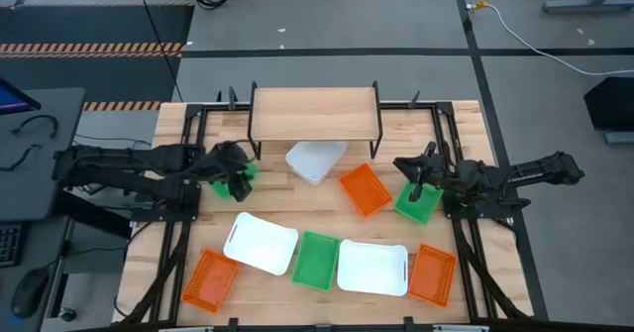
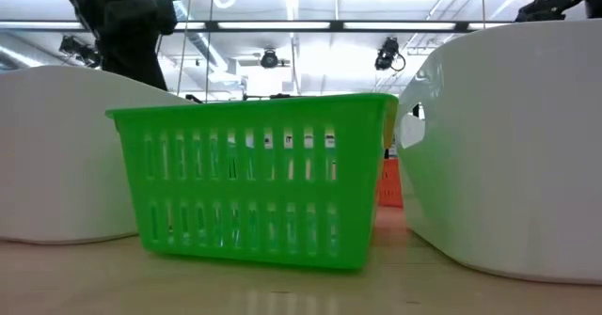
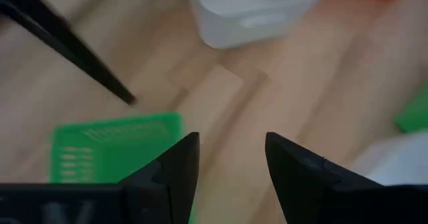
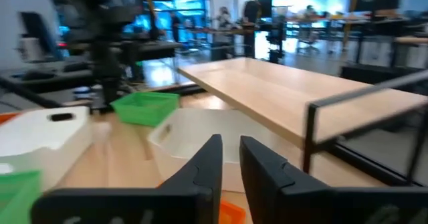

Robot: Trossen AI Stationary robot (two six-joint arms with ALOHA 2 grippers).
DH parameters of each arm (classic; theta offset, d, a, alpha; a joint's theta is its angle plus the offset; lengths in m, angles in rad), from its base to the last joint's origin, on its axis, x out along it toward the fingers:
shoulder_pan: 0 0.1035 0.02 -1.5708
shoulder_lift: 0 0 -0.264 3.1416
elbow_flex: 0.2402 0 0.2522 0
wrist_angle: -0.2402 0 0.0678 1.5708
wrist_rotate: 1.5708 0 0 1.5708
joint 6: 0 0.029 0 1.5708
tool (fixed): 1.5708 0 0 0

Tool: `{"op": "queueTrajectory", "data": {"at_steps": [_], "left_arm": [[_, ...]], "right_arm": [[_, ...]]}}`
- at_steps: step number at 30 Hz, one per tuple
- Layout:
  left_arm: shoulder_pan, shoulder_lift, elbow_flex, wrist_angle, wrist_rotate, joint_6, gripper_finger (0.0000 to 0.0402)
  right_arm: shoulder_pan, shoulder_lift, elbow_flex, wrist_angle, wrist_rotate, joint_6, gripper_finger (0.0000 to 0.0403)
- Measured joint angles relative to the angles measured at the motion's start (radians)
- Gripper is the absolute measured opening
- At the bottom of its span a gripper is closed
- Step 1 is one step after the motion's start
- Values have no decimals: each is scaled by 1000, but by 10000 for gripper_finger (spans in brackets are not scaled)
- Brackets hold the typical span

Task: Stack baskets on shelf by color
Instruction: Put the right green bin on the shelf

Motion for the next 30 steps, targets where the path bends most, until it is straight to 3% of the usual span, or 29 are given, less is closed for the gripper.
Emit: {"op": "queueTrajectory", "data": {"at_steps": [7,14,22,30], "left_arm": [[-75,73,74,-121,-2,-58,178],[-90,145,85,-332,-23,-171,178],[-100,218,85,-366,37,-214,178],[-99,363,84,-372,-30,-214,177]], "right_arm": [[0,0,0,2,4,-14,151],[0,0,0,174,-25,-132,224],[0,14,32,167,-51,-184,244],[0,61,37,169,-49,-184,245]]}}
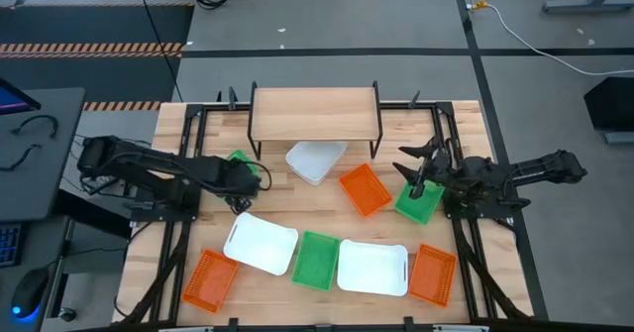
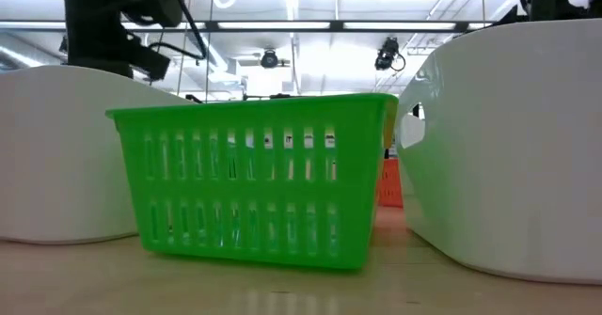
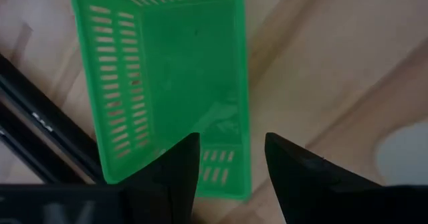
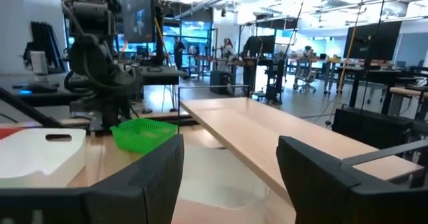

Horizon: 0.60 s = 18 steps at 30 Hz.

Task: Stack baskets on shelf by color
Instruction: Put the right green bin on the shelf

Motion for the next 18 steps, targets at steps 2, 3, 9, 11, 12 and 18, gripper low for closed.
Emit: {"op": "queueTrajectory", "data": {"at_steps": [2,3,9,11,12,18], "left_arm": [[0,25,0,4,-11,1,179],[0,33,0,7,-14,4,181],[0,42,0,26,-15,7,188],[0,37,0,24,-15,7,187],[0,38,0,25,-15,8,188],[0,38,0,30,-14,14,186]], "right_arm": [[0,11,0,-2,0,0,245],[0,16,0,-1,0,0,245],[0,30,0,-1,0,4,245],[0,33,0,-1,5,4,245],[0,33,0,-1,5,4,245],[0,50,99,-80,2,-22,245]]}}
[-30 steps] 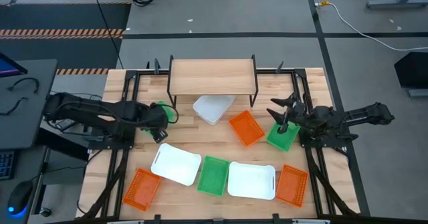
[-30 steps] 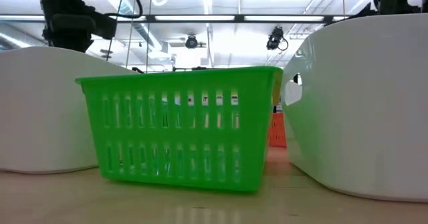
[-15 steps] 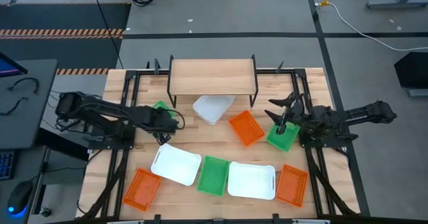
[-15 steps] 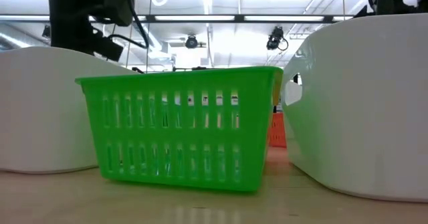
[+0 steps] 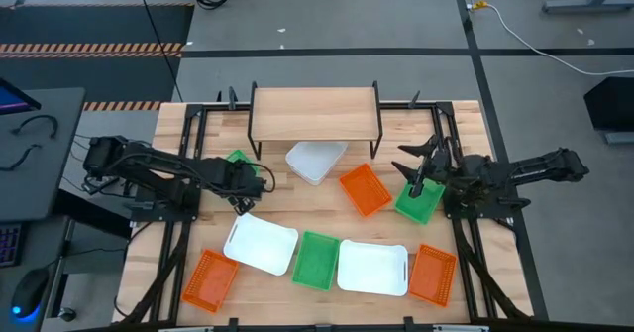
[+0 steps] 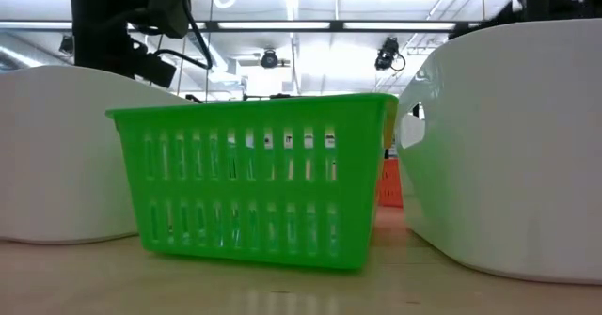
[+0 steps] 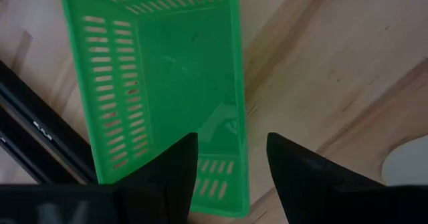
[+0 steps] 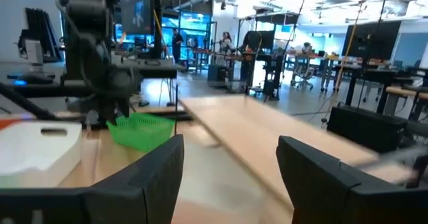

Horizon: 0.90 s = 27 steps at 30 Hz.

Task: Stack baskets on shelf by color
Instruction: Put the right green bin on the shelf

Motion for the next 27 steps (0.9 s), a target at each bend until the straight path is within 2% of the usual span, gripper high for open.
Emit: {"op": "queueTrajectory", "data": {"at_steps": [8,15,21,27], "left_arm": [[0,0,0,12,0,2,189],[0,0,0,18,0,2,189],[-21,0,0,72,0,22,184],[-81,0,0,131,-3,37,185]], "right_arm": [[0,211,349,-392,-3,13,244],[-6,458,591,-766,-56,179,244],[-37,655,743,-1035,-198,351,244],[-72,783,775,-1187,-367,546,244]]}}
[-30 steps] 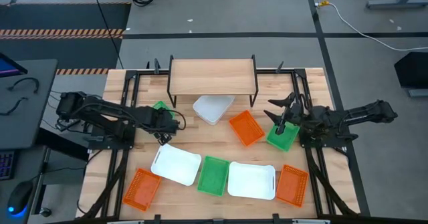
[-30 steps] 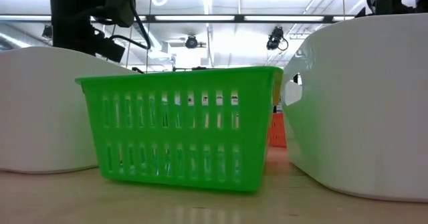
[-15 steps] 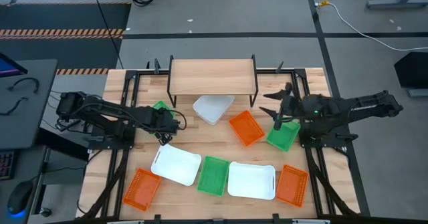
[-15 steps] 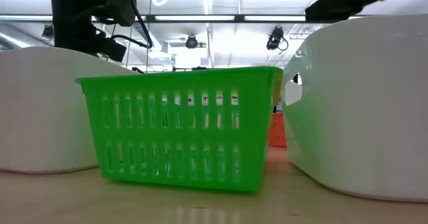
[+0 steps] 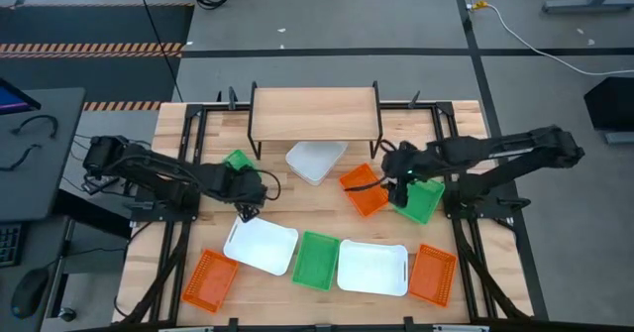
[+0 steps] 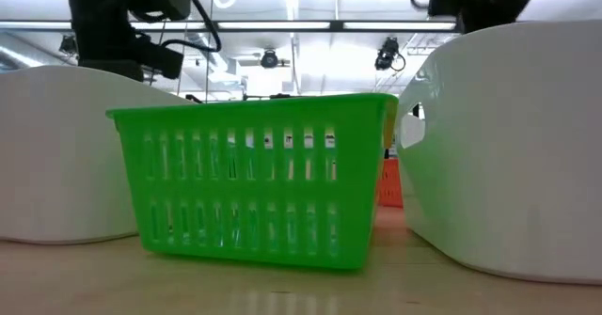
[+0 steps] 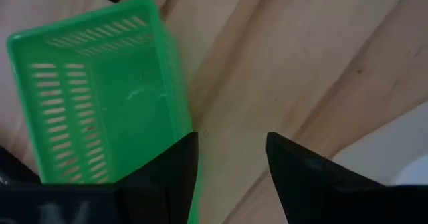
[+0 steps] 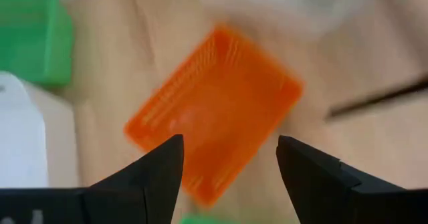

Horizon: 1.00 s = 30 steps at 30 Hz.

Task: Stack baskets on shelf by color
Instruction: Put the right green bin on the shelf

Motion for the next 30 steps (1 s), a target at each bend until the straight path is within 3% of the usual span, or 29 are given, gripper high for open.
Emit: {"op": "queueTrajectory", "data": {"at_steps": [8,14,20,30], "left_arm": [[-19,0,1,69,-142,22,185],[37,0,96,359,-342,307,182],[64,-1,148,721,-306,637,176],[113,0,148,786,-281,679,175]], "right_arm": [[-40,65,-6,-290,-18,314,244],[-78,62,-46,-298,-21,427,244],[-118,62,-114,-289,-95,492,244],[-152,62,-169,-113,-79,643,241]]}}
